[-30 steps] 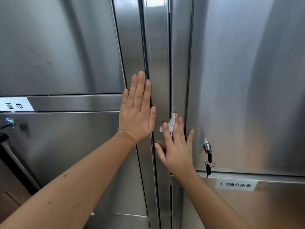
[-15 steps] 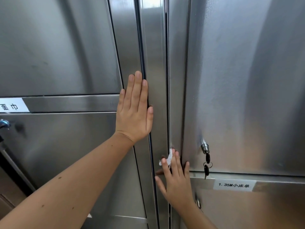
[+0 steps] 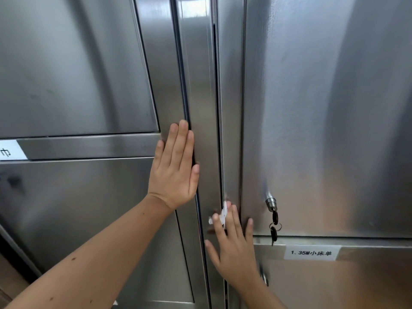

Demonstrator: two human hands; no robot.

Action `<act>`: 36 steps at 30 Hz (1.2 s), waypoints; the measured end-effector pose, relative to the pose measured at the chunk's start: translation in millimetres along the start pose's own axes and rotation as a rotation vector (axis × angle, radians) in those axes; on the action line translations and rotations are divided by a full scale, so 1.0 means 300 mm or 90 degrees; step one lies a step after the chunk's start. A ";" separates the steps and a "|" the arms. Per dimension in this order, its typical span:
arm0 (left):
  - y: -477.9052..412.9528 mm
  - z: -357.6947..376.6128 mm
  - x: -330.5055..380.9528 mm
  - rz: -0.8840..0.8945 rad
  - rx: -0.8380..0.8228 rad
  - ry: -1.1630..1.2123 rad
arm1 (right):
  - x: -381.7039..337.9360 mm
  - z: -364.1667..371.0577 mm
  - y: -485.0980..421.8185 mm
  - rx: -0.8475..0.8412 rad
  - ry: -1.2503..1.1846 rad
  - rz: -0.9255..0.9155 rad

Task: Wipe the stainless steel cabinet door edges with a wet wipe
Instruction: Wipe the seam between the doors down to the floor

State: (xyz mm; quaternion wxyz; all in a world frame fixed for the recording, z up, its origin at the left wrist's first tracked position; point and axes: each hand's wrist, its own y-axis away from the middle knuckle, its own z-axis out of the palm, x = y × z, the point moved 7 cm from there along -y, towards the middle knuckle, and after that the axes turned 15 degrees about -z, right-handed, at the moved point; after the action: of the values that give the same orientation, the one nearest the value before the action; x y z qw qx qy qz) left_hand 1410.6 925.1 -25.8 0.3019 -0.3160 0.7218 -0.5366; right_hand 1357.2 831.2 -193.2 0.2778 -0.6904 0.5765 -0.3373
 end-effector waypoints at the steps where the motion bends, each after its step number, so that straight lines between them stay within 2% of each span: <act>1: 0.004 0.001 0.000 0.001 0.005 -0.003 | 0.008 -0.031 -0.053 0.032 0.001 0.005; 6: -0.002 -0.003 -0.001 0.005 0.020 0.001 | 0.055 -0.192 -0.329 0.178 0.014 0.027; 10: -0.003 -0.006 0.002 0.002 0.021 -0.004 | 0.074 -0.239 -0.385 0.220 0.007 0.015; 28: 0.000 0.003 -0.003 -0.003 -0.012 0.001 | 0.065 -0.232 -0.369 0.182 0.026 0.036; 36: -0.004 -0.002 0.000 -0.011 -0.039 0.017 | 0.048 -0.222 -0.331 0.081 0.018 0.046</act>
State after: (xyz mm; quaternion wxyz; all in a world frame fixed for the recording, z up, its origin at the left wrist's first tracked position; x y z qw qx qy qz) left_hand 1410.4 925.3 -24.5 0.2779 -0.3239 0.7392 -0.5210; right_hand 1366.7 835.4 -73.2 0.3252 -0.6451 0.5824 -0.3728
